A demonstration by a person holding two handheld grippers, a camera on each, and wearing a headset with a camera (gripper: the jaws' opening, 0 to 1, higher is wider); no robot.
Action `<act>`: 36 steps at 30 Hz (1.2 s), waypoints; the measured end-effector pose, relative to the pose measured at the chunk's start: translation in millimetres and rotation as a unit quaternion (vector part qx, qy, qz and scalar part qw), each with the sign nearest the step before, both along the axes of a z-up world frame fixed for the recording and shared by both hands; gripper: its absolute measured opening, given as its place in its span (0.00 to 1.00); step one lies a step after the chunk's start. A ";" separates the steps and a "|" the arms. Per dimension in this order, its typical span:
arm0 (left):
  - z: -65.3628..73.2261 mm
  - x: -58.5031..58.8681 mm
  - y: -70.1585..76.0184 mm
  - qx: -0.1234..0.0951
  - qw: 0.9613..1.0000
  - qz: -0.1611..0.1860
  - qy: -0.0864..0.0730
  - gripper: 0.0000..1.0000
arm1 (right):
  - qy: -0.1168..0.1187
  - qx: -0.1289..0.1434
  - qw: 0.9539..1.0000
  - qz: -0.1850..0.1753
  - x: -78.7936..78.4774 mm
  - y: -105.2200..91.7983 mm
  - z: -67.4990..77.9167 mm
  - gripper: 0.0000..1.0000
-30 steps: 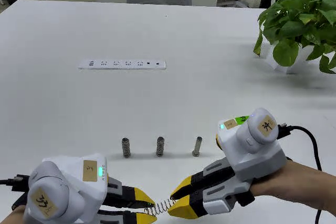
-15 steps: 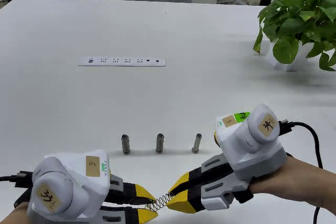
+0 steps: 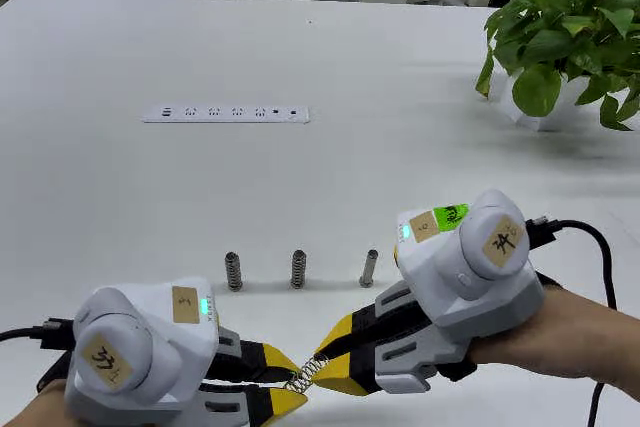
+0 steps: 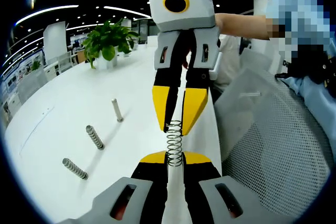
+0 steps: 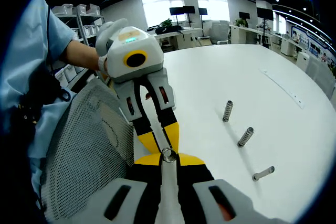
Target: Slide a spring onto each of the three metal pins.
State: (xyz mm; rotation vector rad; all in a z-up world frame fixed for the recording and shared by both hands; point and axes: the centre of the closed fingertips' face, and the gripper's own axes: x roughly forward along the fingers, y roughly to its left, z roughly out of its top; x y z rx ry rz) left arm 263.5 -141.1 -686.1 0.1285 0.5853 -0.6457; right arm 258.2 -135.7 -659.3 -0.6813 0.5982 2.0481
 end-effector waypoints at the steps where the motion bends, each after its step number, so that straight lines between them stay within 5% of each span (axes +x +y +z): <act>1: -0.2 0.1 -0.2 0.000 1.000 0.000 -0.001 0.09 | -0.006 -0.001 1.000 0.004 0.6 -0.1 -0.5 0.11; 11: -0.2 0.2 -2.0 -0.002 1.000 0.000 -0.005 0.09 | -0.041 -0.007 0.998 0.052 1.8 -4.7 -1.9 0.13; 14: -0.6 -0.8 -3.2 -0.001 1.000 -0.004 -0.005 0.09 | -0.043 -0.018 0.997 0.061 1.9 -6.1 -0.6 0.24; 25: 1.1 0.3 -8.7 -0.004 1.000 -0.014 -0.014 0.09 | -0.067 -0.047 0.989 0.123 -4.6 -6.2 -2.9 0.19; 36: 6.0 4.7 -12.9 -0.011 1.000 -0.014 -0.023 0.09 | -0.076 -0.065 0.984 0.146 -4.1 -7.6 -9.7 0.16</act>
